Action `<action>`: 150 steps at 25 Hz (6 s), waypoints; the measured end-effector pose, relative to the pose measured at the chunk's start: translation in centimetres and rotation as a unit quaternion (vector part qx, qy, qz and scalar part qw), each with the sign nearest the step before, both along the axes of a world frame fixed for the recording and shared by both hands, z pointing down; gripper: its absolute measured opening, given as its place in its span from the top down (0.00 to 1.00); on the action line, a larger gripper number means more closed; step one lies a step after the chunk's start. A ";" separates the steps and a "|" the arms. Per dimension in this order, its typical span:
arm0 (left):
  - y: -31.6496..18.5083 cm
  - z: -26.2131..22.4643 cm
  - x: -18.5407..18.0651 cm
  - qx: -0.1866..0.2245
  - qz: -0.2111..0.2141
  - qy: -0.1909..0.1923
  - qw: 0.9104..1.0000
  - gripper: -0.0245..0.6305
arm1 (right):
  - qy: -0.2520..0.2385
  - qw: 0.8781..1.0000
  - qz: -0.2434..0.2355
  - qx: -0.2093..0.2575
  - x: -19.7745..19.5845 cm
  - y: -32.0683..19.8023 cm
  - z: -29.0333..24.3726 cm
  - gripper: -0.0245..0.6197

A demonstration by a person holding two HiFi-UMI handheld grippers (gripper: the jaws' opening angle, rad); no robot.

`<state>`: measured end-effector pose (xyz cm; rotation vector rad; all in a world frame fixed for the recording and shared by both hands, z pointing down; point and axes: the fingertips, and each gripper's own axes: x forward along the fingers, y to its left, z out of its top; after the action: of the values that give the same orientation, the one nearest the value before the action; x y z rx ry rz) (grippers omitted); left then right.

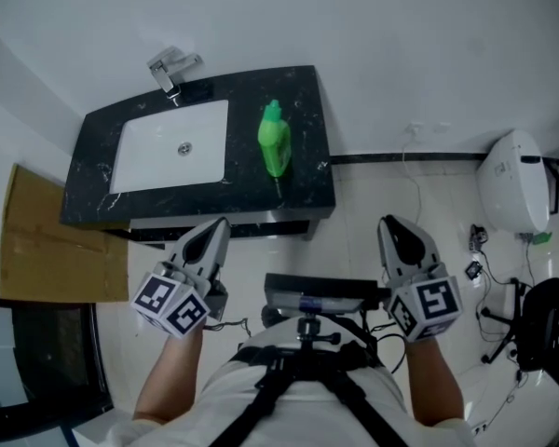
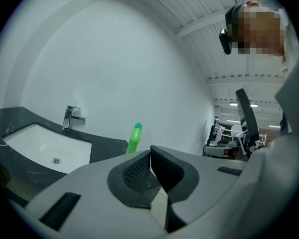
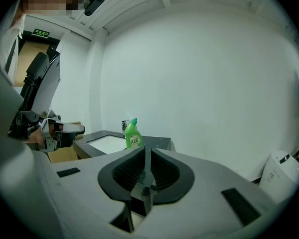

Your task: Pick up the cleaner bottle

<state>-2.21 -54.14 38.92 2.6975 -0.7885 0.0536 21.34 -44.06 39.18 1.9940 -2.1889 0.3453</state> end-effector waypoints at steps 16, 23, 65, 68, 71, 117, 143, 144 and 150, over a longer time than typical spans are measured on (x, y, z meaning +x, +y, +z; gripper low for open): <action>-1.5 1.6 3.0 -0.005 -0.009 -0.029 1.000 0.95 | -0.023 0.999 -0.025 -0.023 0.9 -0.4 2.3 0.95; -2.3 2.2 5.1 -0.003 0.002 -0.033 0.999 0.73 | -0.024 0.999 -0.035 -0.015 1.1 -1.4 2.7 0.95; -12.7 9.4 12.4 0.021 -0.045 -0.120 0.991 0.56 | -0.040 0.998 0.007 -0.046 5.9 -1.1 3.6 0.86; -13.6 9.7 12.9 0.017 -0.044 -0.117 0.992 0.56 | -0.040 0.998 0.007 -0.050 6.3 -1.1 4.3 0.86; -14.3 9.9 13.3 0.018 -0.045 -0.116 0.992 0.56 | -0.044 0.998 0.011 -0.053 6.5 -1.3 4.4 0.86; -19.2 12.1 16.7 0.084 -0.067 -0.164 0.981 0.68 | -0.036 0.993 0.009 -0.114 7.8 -2.0 6.8 0.86; -19.4 14.9 16.8 0.071 -0.056 -0.174 0.981 0.67 | -0.024 0.991 0.012 -0.133 7.5 -1.7 7.6 0.86; -19.4 14.9 16.7 0.072 -0.056 -0.176 0.980 0.67 | -0.028 0.990 0.012 -0.134 7.5 -1.7 7.6 0.86; -19.5 14.8 16.9 0.072 -0.068 -0.181 0.978 0.69 | -0.030 0.990 0.020 -0.134 7.6 -1.4 7.5 0.86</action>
<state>14.66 -73.66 53.76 2.7994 -1.1200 0.4839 28.98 -45.50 46.66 1.9048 -2.0124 0.6736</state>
